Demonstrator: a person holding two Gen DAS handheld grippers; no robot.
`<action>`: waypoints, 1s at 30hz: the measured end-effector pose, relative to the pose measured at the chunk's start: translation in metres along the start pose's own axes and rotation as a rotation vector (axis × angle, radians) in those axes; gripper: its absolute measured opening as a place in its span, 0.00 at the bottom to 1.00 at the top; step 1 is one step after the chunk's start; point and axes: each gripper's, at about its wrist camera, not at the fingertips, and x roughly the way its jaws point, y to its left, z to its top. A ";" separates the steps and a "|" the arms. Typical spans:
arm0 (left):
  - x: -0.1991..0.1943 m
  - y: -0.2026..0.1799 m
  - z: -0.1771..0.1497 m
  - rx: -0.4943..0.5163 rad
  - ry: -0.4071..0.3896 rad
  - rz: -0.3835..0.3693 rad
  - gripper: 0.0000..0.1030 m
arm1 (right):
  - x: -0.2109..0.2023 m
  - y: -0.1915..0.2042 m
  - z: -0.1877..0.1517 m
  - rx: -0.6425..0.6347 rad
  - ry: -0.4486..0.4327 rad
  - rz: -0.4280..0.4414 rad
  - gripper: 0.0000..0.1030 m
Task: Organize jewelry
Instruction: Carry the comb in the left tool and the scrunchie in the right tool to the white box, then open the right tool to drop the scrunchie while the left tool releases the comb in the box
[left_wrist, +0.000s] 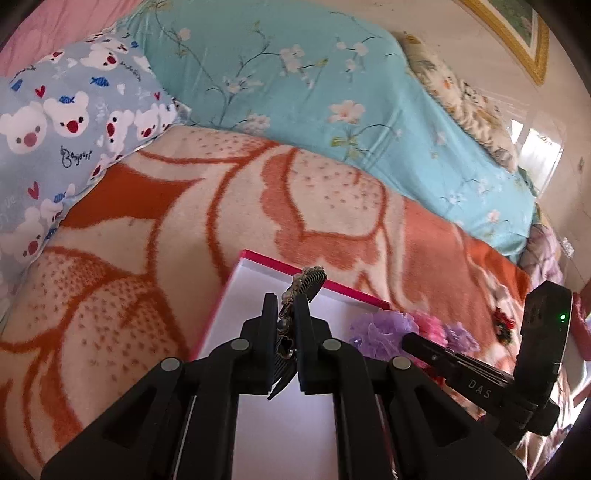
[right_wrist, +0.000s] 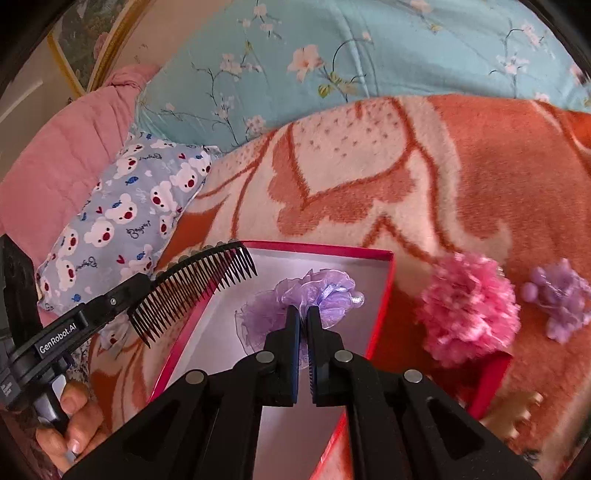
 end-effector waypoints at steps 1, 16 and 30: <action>0.005 0.002 0.000 -0.002 -0.002 0.011 0.07 | 0.006 0.000 0.001 0.003 0.007 0.002 0.03; 0.044 0.002 -0.025 0.034 0.076 0.051 0.06 | 0.058 -0.008 -0.001 -0.002 0.084 -0.032 0.04; 0.063 -0.002 -0.023 0.047 0.198 0.060 0.04 | 0.069 -0.014 -0.006 0.022 0.136 -0.036 0.19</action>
